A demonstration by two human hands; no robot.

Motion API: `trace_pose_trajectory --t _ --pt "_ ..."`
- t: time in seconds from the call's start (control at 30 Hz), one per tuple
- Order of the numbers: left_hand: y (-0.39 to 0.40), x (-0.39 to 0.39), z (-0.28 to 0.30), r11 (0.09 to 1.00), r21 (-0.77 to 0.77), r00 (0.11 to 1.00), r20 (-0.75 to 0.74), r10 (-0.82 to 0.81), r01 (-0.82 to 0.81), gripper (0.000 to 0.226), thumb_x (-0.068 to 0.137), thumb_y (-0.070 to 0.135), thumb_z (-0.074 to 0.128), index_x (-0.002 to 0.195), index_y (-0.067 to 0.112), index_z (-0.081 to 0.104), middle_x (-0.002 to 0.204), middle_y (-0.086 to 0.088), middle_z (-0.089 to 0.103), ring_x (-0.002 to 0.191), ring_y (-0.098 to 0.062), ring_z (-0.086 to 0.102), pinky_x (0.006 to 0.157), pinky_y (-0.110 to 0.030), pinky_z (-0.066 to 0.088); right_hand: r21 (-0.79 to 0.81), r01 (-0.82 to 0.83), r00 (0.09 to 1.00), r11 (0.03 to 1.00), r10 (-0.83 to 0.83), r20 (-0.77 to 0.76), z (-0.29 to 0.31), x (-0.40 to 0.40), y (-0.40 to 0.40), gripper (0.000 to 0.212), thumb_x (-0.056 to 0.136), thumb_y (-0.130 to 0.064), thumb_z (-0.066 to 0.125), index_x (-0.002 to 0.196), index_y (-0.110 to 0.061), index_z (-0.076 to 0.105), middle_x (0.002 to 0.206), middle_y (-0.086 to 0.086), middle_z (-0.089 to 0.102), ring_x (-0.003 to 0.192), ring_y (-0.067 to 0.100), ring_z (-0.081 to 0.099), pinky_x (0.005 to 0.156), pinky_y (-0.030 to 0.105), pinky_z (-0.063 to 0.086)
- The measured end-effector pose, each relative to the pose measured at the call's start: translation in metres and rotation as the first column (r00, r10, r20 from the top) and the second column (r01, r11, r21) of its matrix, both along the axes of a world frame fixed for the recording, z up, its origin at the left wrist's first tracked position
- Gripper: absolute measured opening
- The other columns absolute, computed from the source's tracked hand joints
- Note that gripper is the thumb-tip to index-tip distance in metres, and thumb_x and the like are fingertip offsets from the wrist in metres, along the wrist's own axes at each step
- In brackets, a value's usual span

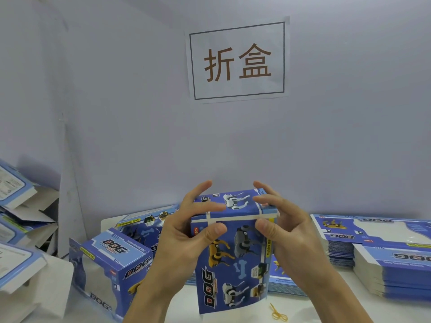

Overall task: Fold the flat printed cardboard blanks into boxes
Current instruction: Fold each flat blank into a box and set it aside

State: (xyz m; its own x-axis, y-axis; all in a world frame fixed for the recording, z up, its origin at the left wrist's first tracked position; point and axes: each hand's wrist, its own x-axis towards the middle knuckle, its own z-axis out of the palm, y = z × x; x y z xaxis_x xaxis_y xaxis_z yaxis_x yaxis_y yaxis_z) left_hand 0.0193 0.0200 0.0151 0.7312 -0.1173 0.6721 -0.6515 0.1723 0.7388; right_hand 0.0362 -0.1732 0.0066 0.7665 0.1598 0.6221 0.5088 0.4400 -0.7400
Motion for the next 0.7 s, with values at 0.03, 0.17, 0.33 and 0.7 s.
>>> trace_pose_trajectory --t 0.03,0.17,0.33,0.7 --pt "0.0008 -0.0002 0.0004 1.000 0.011 1.000 0.000 0.010 -0.010 0.031 0.065 0.052 0.084 0.090 0.035 0.078 0.145 0.020 0.050 0.136 -0.025 0.049 0.081 -0.055 0.059 0.002 -0.007 1.000 1.000 0.007 -0.002 0.0008 -0.0001 0.0003 0.039 0.065 -0.037 0.092 0.097 -0.020 0.077 0.147 -0.009 0.050 0.135 0.027 0.051 0.081 0.050 0.059" --pt "0.0008 0.0001 0.0003 0.999 0.029 0.999 0.016 0.032 -0.033 0.017 0.069 0.039 0.074 0.084 0.034 0.079 0.144 0.019 0.052 0.136 -0.027 0.049 0.085 -0.061 0.055 0.029 -0.039 0.999 0.999 0.039 -0.011 0.0004 -0.0002 -0.0014 0.020 0.068 -0.022 0.090 0.084 -0.018 0.078 0.145 -0.005 0.053 0.131 0.031 0.054 0.079 0.049 0.059" --pt "-0.0021 0.0012 -0.0009 0.997 0.045 0.998 0.029 0.055 -0.056 0.017 0.069 0.037 0.074 0.083 0.030 0.081 0.142 0.016 0.054 0.135 -0.025 0.050 0.084 -0.058 0.057 0.060 -0.054 0.998 0.997 0.055 -0.014 -0.0002 -0.0004 -0.0053 0.015 0.067 -0.010 0.088 0.078 -0.015 0.079 0.144 0.000 0.054 0.126 0.028 0.058 0.077 0.044 0.060" --pt "0.0002 0.0060 -0.0042 0.996 0.050 0.997 0.032 0.068 -0.070 0.017 0.073 0.030 0.073 0.088 0.029 0.080 0.139 0.018 0.055 0.134 -0.014 0.050 0.081 -0.044 0.061 0.086 0.007 1.000 0.996 -0.005 -0.013 -0.0006 0.0002 -0.0024 0.013 0.072 -0.007 0.071 0.074 -0.016 0.078 0.139 -0.003 0.058 0.127 0.027 0.057 0.074 0.039 0.061"
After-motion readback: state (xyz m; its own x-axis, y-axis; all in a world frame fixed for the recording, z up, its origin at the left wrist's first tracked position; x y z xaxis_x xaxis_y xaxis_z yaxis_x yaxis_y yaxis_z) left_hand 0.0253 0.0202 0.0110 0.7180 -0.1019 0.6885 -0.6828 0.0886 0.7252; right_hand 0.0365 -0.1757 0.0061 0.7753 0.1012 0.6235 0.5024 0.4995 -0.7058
